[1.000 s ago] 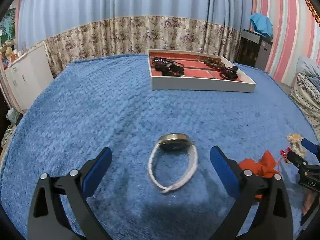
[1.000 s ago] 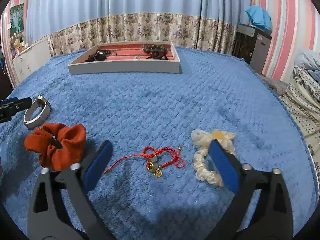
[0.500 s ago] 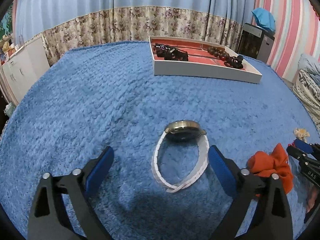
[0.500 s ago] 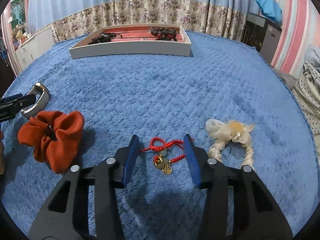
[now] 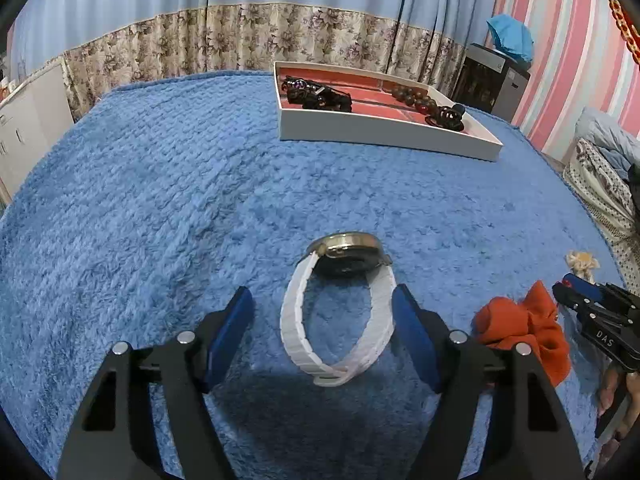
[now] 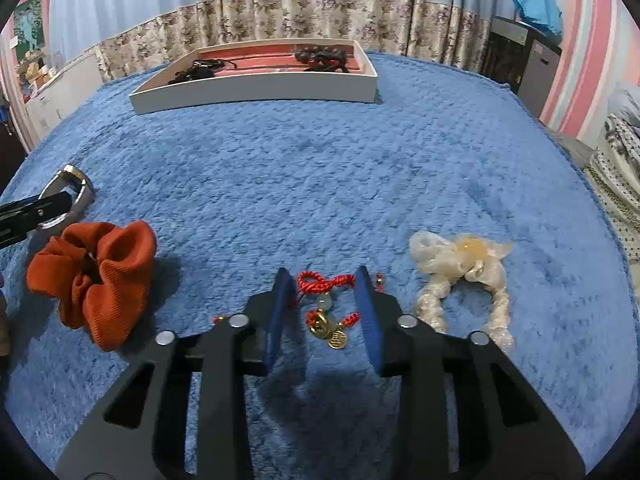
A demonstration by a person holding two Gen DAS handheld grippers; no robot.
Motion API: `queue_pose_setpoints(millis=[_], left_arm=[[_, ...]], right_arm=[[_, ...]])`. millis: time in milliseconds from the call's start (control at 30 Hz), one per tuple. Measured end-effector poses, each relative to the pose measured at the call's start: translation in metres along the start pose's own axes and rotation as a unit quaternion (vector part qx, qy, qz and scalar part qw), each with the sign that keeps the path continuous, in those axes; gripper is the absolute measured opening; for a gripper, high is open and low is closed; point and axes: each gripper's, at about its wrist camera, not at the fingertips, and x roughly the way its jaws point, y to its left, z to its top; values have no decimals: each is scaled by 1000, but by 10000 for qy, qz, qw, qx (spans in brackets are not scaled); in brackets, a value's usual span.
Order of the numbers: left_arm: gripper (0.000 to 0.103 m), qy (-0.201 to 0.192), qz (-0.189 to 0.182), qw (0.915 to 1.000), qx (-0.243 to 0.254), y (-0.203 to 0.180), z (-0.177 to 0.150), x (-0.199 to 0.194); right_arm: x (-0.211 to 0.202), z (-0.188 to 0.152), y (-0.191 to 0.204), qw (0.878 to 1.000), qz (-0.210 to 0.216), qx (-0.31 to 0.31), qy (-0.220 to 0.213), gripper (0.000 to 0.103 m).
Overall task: Organize jewelry
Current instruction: 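Close left tool on watch strap while right tool grasps red charm, then carry the watch and red charm over the tray with both tools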
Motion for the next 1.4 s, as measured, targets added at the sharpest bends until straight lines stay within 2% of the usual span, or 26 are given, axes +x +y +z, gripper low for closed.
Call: queue_pose_setpoints(millis=[167,633,667,700,767,800,833,867,933,1033,1200,1400], left_arm=[[70,15,-107,9998,-165,6,0,-2],[70,16,-69,9991,-426,19,-2,-7],[68,53,-58,9990,-429,19,-2,-5],[58,87,-38,9991,-415,18,-2,-3],[52,83,85,9995,-304,14,-1,-2],[42,87,84,9996,-261,13,0,-2],[38,112,111,9997,-208,12,0,0],[37,114,137,9997,-178,11,0,1],[26,127,117,9997,-146,11,1,2],[18,140,43,9996,-231,16,2,3],[12,118,-54,9992,-371,22,2,-1],[12,-58,-94,9997,-238,12,9,-13]], right_arm=[[-1,0,-5,9999,108,114,1,30],[-2,-1,-5,9999,92,102,1,29],[-2,-1,-5,9999,92,102,1,29],[-2,-1,-5,9999,87,92,3,29],[-2,-1,-4,9999,126,45,9,23],[-2,-1,-4,9999,129,28,9,22],[-2,-1,-2,9999,133,20,11,21],[-2,-1,-3,9999,154,22,15,20],[-1,0,-3,9998,189,50,29,18],[-2,1,-5,9996,261,79,43,15],[-3,3,-8,9992,372,97,51,10],[-11,11,-18,9985,506,193,-99,8]])
